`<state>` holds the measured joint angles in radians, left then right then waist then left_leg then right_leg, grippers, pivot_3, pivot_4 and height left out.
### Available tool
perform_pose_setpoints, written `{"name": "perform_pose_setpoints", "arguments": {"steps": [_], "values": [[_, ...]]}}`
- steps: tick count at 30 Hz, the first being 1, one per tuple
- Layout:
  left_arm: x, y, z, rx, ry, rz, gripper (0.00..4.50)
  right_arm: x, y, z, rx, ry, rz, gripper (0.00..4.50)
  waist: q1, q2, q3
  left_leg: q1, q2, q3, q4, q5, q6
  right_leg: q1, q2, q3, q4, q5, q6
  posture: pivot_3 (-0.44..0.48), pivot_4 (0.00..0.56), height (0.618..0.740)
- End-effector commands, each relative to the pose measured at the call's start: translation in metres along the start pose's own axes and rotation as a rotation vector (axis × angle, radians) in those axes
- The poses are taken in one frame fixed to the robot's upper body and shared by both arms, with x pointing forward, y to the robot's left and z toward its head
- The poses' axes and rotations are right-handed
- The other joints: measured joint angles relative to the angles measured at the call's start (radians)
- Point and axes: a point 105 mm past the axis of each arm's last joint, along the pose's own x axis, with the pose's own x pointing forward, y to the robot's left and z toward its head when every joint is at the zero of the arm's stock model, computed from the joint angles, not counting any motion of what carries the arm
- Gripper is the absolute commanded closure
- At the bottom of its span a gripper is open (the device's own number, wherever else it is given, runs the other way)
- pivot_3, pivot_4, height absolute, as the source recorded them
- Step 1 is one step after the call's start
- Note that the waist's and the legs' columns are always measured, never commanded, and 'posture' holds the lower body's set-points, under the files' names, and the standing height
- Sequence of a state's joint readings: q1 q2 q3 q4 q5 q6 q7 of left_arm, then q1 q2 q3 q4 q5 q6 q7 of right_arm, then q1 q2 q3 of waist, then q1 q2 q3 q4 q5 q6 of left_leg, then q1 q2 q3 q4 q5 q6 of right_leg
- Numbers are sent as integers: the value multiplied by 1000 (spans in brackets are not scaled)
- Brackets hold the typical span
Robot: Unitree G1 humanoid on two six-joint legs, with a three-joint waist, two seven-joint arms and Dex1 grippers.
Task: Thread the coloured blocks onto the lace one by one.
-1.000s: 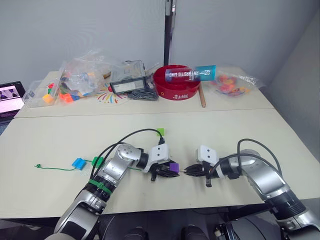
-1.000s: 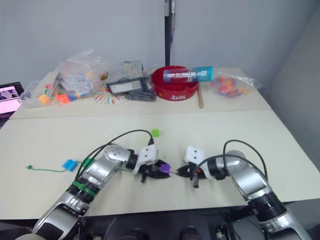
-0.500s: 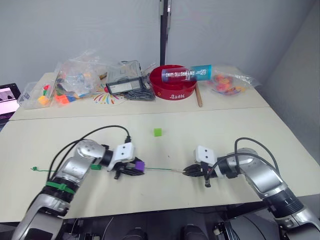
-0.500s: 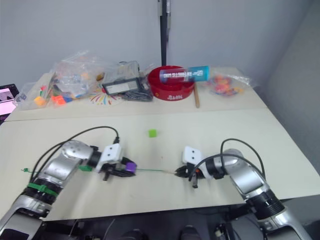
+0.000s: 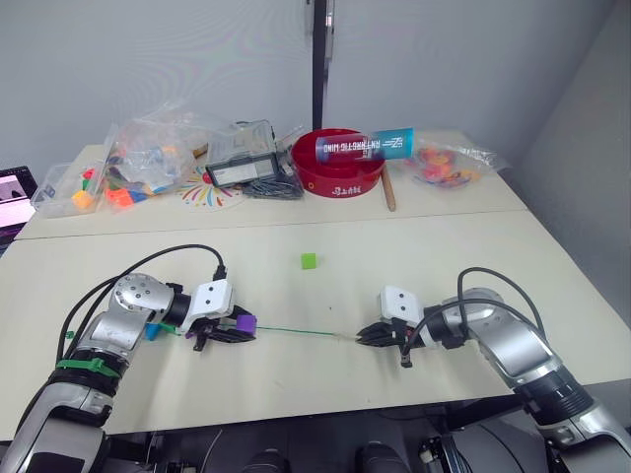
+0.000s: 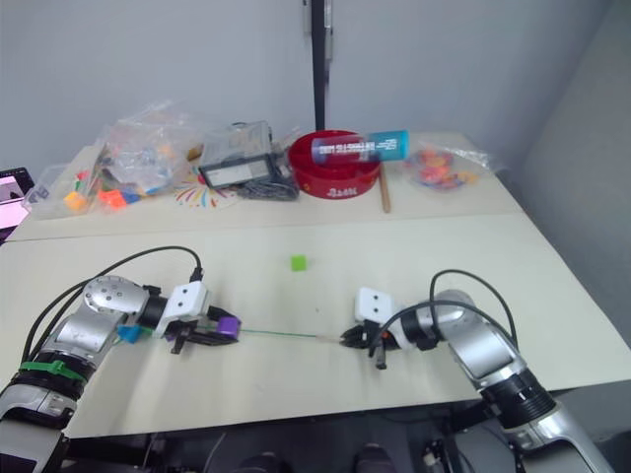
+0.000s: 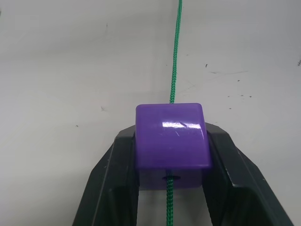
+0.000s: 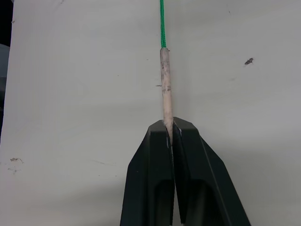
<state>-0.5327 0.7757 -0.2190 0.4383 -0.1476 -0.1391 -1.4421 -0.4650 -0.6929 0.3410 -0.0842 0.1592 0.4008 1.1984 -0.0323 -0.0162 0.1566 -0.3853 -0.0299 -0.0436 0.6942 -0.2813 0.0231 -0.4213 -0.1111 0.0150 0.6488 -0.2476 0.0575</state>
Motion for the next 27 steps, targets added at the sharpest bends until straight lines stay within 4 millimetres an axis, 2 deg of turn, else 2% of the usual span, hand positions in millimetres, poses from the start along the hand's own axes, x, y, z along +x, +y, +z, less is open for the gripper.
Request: {"name": "perform_pose_setpoints", "arguments": {"steps": [1, 3, 6, 9, 17, 20, 23, 27], "values": [[-2, -11, -29, -72, 113, -21, 3293, -2, -3, 13, -48, -23, -5, 4500, 0, 0, 0, 0, 0, 0, 0, 0, 0, 0, 0, 0, 0, 0, 0, 0, 150, 740], [-1, -10, -26, -75, 84, -10, 2263, -2, -3, 13, -47, -24, -6, 4500, 0, 0, 0, 0, 0, 0, 0, 0, 0, 0, 0, 0, 0, 0, 0, 0, 150, 740], [-1, -6, -17, -62, 49, 2, 1295, -1, -3, 13, -48, -25, -7, 4500, 0, 0, 0, 0, 0, 0, 0, 0, 0, 0, 0, 0, 0, 0, 0, 0, 150, 740], [-7, 2, 1, -41, -1, 15, 307, 0, -2, 13, -45, -29, -5, 4500, 1, 0, 0, -1, 0, 0, 0, 0, 0, 0, 0, 0, 0, 0, 0, 0, 150, 740], [-14, 4, 41, -14, -79, -5, 307, 3, -2, 16, -47, -38, -4, 4500, 9, 0, 0, -5, -1, -1, 1, -1, 1, -2, -1, 0, 1, 0, 0, 0, 150, 740], [-5, 2, 60, 4, -125, -21, 307, 5, -3, 22, -51, -50, -7, 4500, 16, 0, 0, -5, -1, -1, 1, -1, 1, -1, -1, 0, 0, 0, 0, 0, 150, 740], [6, 0, 71, 18, -153, -27, 307, 7, -4, 29, -56, -64, -9, 4500, 17, 0, 0, -5, -2, -1, 1, -1, 1, -1, -1, 0, 0, 0, 0, 0, 150, 740], [35, -2, 78, 8, -188, -16, 307, 12, -4, 40, -66, -82, -12, 4500, 18, 0, 0, -5, -2, -1, 1, -1, 1, -1, -1, 0, 0, 0, 0, 0, 150, 740]]}}
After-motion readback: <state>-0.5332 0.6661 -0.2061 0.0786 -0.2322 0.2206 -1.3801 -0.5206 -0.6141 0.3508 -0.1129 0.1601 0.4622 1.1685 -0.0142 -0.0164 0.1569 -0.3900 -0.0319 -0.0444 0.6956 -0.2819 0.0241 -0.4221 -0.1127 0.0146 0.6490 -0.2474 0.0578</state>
